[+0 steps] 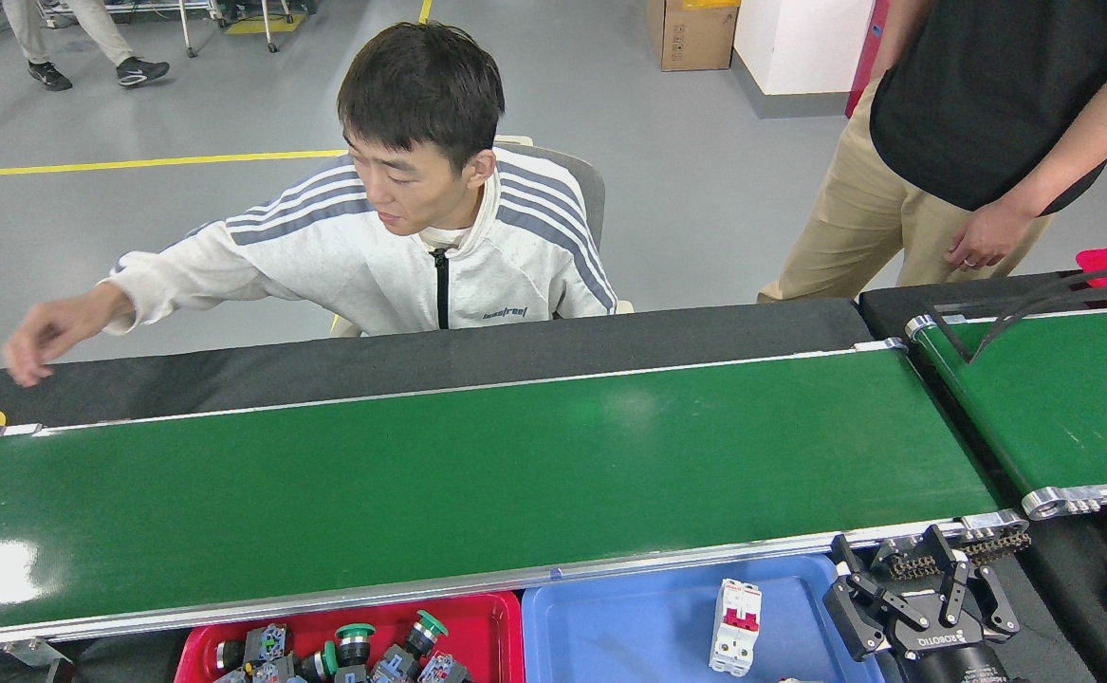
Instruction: Pick switch part from conveyor to tray
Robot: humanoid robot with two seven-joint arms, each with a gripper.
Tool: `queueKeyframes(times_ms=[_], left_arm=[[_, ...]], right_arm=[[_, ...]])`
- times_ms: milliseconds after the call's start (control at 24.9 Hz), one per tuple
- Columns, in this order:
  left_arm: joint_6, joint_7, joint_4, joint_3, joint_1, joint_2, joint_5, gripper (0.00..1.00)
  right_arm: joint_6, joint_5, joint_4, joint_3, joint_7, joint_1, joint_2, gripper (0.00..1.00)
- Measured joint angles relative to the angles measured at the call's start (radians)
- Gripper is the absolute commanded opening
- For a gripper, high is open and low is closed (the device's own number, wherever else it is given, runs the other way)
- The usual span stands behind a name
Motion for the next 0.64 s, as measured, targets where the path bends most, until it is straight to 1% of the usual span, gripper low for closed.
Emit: queueKeyframes(times_ms=[241,522,642], left_arm=[[-0.062,0.0,0.001,-0.021,-0.002,0.006,0.003,1.0],[-0.061,0.0,0.004,-0.024,-0.003,0.006,0.003,1.0],[-0.049,0.0,0.004,-0.026,-0.002,0.027,0.006,1.0]], right_arm=[[0.0,0.0,0.0,0.0,0.0,0.0,0.006,0.99],[0.0,-0.002,0.0,0.0,0.0,0.0,0.007,0.99],[0.0,-0.002,0.0,-0.001,0.0,0.0,0.007,0.99]])
